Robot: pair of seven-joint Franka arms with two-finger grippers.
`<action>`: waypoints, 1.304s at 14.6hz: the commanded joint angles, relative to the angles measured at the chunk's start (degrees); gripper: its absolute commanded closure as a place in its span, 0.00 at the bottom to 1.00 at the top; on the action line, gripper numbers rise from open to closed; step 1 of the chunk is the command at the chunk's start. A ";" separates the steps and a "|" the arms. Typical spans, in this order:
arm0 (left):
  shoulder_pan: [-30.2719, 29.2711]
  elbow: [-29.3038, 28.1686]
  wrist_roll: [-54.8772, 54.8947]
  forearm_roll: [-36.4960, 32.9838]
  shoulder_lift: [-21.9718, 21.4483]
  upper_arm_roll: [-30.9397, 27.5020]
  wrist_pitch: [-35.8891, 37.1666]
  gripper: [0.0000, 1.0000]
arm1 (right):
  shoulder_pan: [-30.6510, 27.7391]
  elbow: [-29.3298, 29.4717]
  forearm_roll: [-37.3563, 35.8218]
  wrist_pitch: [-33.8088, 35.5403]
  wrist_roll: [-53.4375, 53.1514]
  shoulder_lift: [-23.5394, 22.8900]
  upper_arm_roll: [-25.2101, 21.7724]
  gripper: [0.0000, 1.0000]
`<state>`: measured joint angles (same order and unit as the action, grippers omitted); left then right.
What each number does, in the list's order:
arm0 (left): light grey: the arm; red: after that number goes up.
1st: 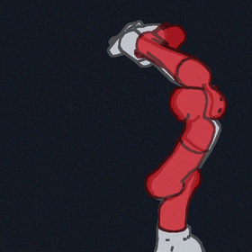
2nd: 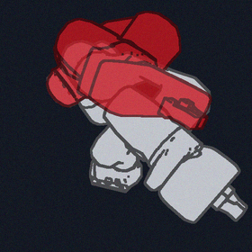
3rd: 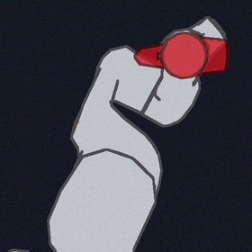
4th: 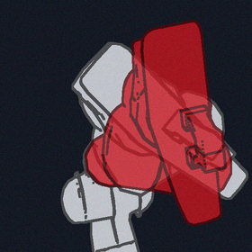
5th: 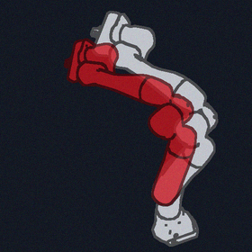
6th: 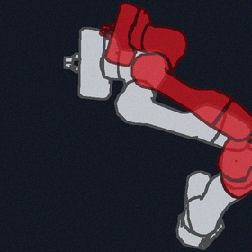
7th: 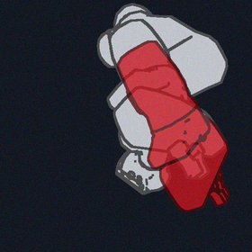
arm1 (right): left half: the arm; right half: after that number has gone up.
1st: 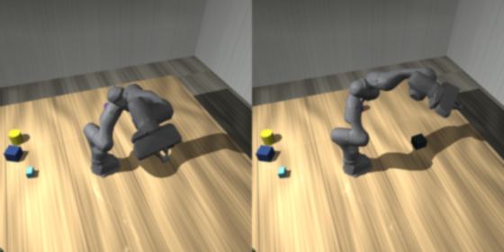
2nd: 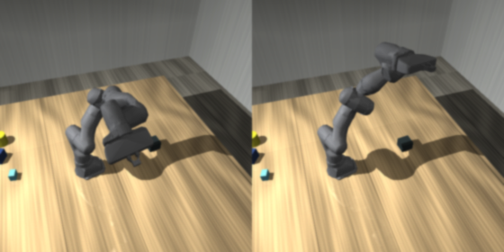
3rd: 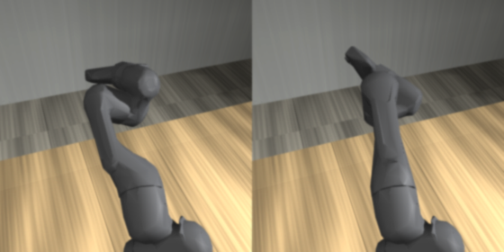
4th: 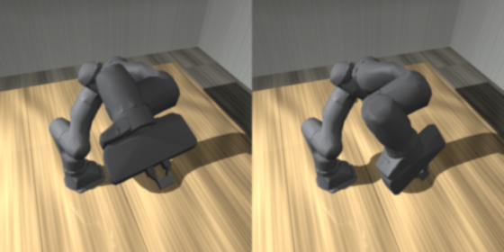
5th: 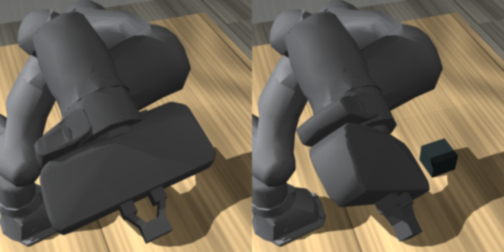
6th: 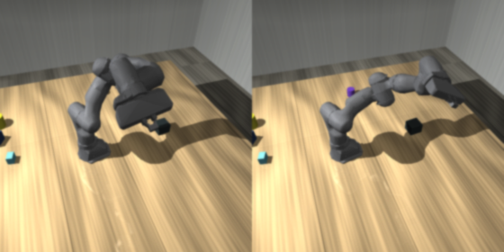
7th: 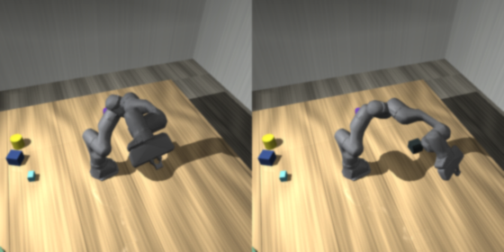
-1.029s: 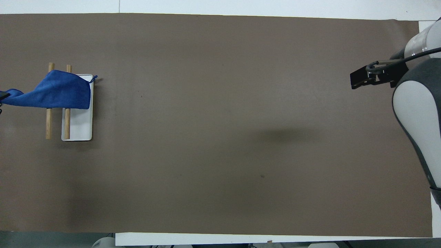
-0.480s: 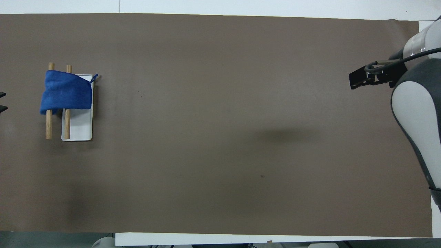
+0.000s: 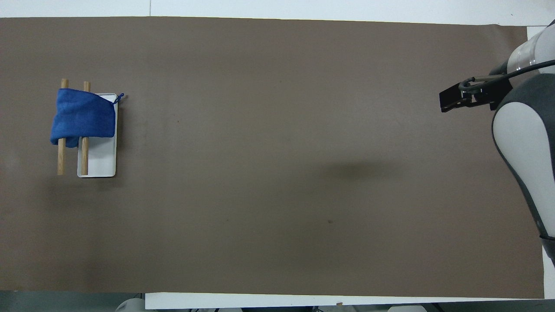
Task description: Right arm passes towel to left arm to hang
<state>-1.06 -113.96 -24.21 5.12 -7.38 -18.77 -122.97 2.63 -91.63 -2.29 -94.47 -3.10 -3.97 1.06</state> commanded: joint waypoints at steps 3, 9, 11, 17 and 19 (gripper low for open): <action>0.27 13.83 0.31 -3.19 3.07 6.36 21.60 0.00 | -0.60 -1.36 0.98 -0.10 -0.59 2.12 -0.01 0.00; 0.09 22.89 10.12 -5.03 4.56 19.02 39.89 0.00 | -3.06 -1.53 0.98 -0.54 -0.50 2.30 -0.27 0.00; 0.00 24.75 13.31 -2.59 5.53 20.00 42.63 0.00 | -3.15 -1.53 0.98 -0.36 -0.76 2.30 -0.36 0.00; -0.35 24.66 18.23 -2.31 5.19 22.64 45.37 0.00 | -2.54 -1.62 0.98 0.43 -0.59 2.56 -0.27 0.00; -0.35 24.14 19.98 -2.22 4.75 22.99 45.18 0.00 | -2.63 -1.62 0.98 0.43 -0.59 2.56 -0.27 0.00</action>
<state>-0.46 -91.24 -6.66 2.36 -2.96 3.38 -79.63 0.43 -91.65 -2.29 -94.33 -3.25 -2.85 0.56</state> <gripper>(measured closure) 0.000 0.000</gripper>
